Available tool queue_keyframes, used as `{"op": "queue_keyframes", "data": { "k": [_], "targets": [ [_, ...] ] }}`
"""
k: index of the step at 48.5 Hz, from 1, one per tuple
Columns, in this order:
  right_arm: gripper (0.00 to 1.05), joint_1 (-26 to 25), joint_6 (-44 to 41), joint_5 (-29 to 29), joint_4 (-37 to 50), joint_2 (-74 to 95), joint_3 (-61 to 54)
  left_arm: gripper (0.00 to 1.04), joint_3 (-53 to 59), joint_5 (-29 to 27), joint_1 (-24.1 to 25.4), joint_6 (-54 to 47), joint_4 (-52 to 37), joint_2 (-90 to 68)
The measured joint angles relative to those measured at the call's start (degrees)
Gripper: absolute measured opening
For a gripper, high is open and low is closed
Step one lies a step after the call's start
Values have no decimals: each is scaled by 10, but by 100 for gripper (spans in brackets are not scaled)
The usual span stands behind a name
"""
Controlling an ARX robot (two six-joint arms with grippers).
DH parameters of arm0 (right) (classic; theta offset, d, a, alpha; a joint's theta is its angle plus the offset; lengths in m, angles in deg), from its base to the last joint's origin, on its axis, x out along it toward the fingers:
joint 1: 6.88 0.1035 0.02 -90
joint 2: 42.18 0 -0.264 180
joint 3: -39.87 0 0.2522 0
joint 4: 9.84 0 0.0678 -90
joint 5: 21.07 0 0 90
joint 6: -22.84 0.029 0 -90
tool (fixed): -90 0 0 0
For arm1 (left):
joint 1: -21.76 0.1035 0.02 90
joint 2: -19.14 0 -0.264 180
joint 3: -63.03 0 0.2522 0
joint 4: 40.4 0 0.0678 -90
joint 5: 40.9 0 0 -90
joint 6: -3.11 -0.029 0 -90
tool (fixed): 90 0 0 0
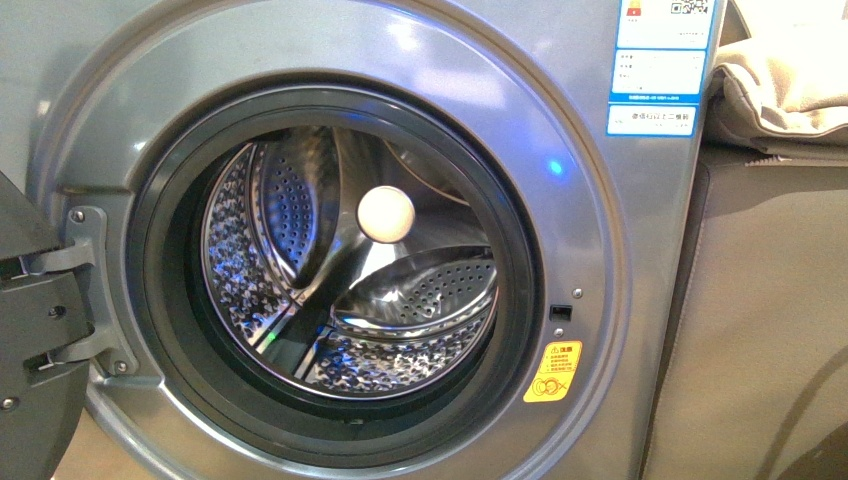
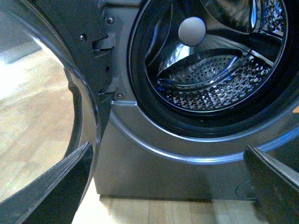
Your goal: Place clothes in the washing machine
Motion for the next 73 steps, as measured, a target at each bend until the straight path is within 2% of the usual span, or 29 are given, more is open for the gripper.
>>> {"op": "queue_keyframes", "data": {
  "k": [41, 43, 45, 46, 50, 56, 59, 65, 70, 73],
  "targets": [
    [97, 0, 0, 0, 0, 0, 0, 98, 0, 0, 0, 0, 0, 0],
    [97, -4, 10, 12, 7, -2, -1, 98, 0, 0, 0, 0, 0, 0],
    [97, -16, 61, 75, 44, -3, -1, 98, 0, 0, 0, 0, 0, 0],
    [97, -18, 76, 83, 51, -3, -1, 98, 0, 0, 0, 0, 0, 0],
    [97, -16, 117, 89, 68, -3, -1, 98, 0, 0, 0, 0, 0, 0],
    [97, -24, 135, 102, 89, 0, -1, 98, 0, 0, 0, 0, 0, 0],
    [97, -39, 139, 118, 100, 5, -1, 98, 0, 0, 0, 0, 0, 0],
    [97, -108, 152, 192, 144, 45, 5, 98, 0, 0, 0, 0, 0, 0],
    [97, -227, 163, 301, 264, 160, 53, 98, 0, 0, 0, 0, 0, 0],
    [97, -278, 167, 345, 312, 225, 84, 98, 0, 0, 0, 0, 0, 0]
  ]
}}
